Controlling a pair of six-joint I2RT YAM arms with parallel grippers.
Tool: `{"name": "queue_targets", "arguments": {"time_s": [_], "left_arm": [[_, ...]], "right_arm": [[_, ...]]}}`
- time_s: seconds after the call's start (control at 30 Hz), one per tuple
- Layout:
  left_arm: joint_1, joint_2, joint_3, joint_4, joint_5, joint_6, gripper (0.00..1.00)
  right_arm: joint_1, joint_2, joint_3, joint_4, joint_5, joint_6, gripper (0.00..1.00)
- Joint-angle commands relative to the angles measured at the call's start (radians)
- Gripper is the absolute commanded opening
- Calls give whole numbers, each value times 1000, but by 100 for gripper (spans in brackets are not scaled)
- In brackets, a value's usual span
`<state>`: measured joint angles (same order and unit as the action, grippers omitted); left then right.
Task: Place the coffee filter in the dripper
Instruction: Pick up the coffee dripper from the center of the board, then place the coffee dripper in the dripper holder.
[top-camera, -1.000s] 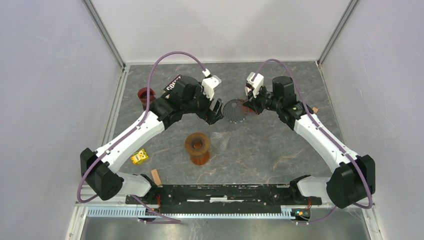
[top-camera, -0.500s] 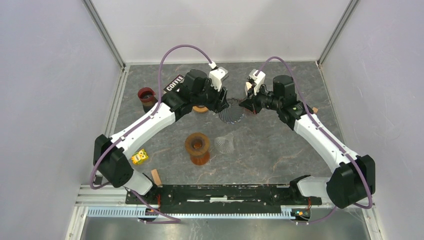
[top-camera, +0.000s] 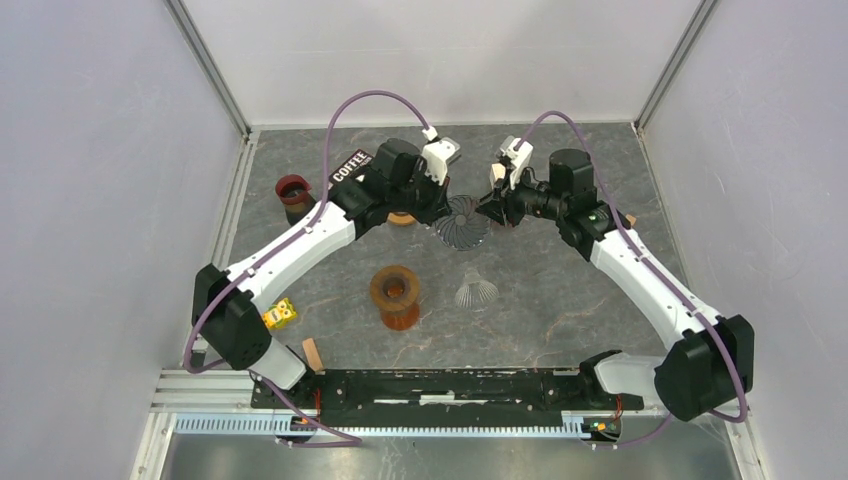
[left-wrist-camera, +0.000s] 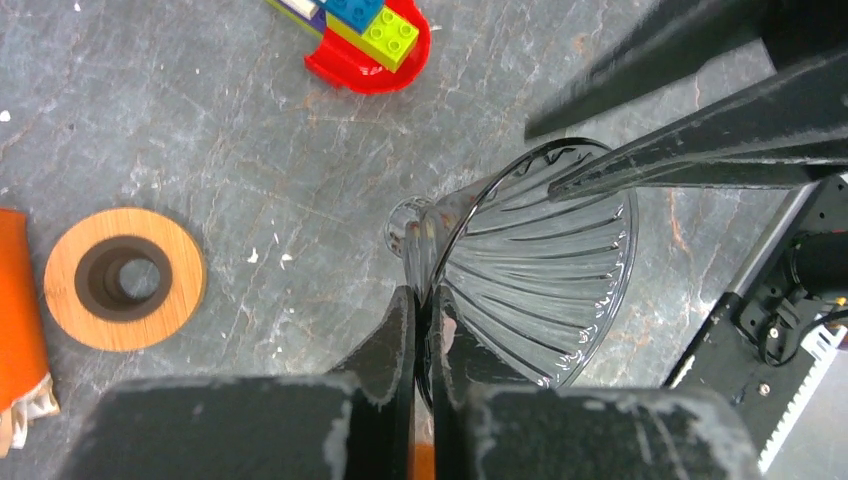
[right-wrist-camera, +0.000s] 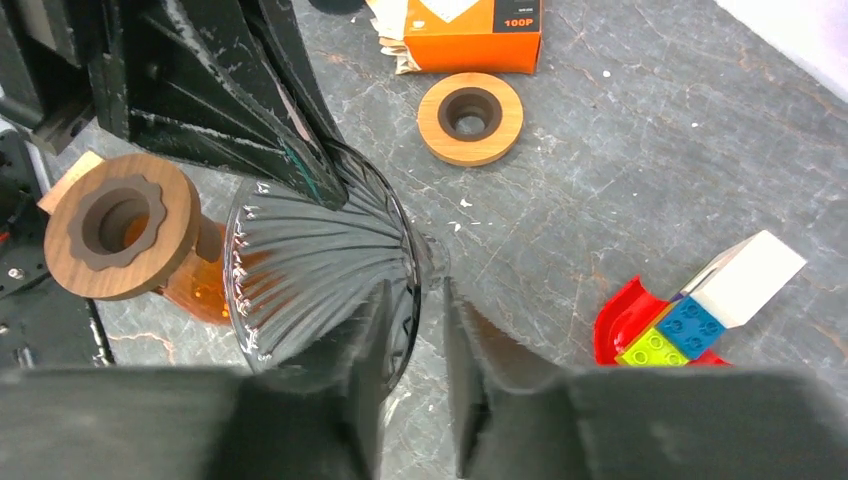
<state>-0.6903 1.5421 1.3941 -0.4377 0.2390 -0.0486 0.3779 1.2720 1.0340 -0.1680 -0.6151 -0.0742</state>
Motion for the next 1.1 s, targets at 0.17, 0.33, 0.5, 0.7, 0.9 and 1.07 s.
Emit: {"name": "queue_targets", "arguments": {"time_s": [0.17,0.33,0.5,0.7,0.9,1.07], "left_arm": [[100,-90,134,-285,138,-42,2],[170,-130,183,-482,219,-12,2],[197,-173,160,-586,263,12,2],[240,-237,78,-599,312,25,2],[247,-256,32,-600,321,32,2],[247,-267,2,-609,332,38,2]], "right_arm": [[10,-109,201,-253,-55,-511,82],[162,-155,236,-493,-42,-853,89],[464,-138,206,-501,197,-903,86],[714,-4,244,-513,463,-962,74],[785,59,238,-467,553,-963,54],[815,97,266,-459,575,-960,33]]}}
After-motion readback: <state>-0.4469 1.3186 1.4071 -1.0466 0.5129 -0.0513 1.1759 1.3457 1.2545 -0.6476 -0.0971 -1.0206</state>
